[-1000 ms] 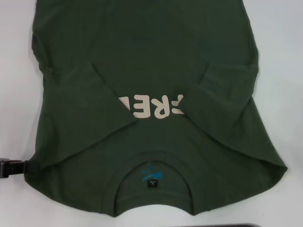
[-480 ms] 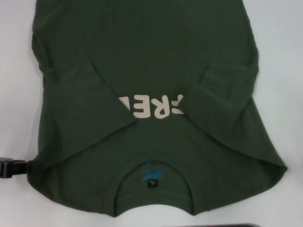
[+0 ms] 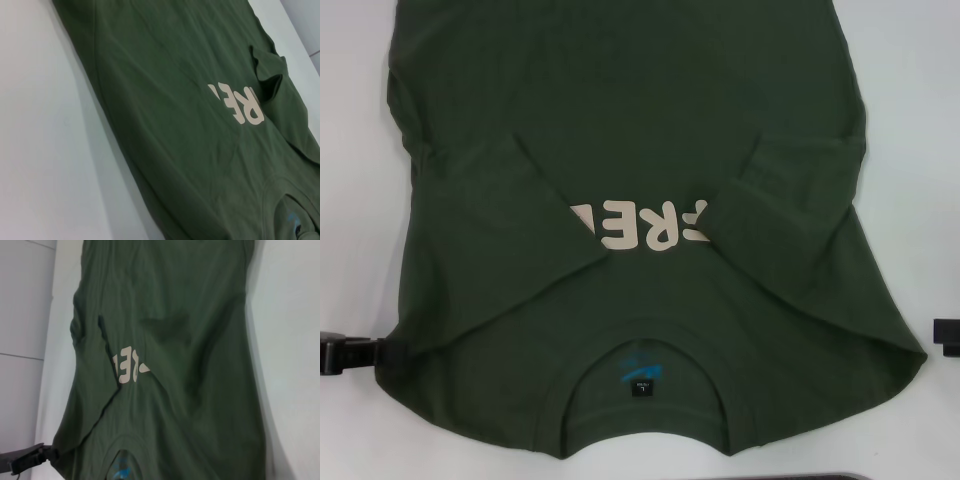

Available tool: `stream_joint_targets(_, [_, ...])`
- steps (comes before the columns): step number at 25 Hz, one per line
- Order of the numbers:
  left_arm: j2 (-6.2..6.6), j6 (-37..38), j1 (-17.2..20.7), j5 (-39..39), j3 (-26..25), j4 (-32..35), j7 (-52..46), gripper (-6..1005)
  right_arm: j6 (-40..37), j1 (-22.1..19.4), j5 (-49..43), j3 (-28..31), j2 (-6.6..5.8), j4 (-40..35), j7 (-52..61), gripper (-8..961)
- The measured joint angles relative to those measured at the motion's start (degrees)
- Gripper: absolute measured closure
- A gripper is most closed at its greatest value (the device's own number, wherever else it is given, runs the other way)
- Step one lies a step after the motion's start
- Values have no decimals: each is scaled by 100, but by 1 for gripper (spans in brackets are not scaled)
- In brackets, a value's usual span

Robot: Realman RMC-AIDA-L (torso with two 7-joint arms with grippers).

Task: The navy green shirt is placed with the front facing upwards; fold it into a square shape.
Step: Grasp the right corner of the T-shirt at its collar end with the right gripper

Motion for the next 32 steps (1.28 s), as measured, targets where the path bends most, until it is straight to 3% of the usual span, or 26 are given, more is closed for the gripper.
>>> stream_joint_targets(32, [8,-61,-68,0,0,0,34,933,495,309,-13,-625,109,306,192,355])
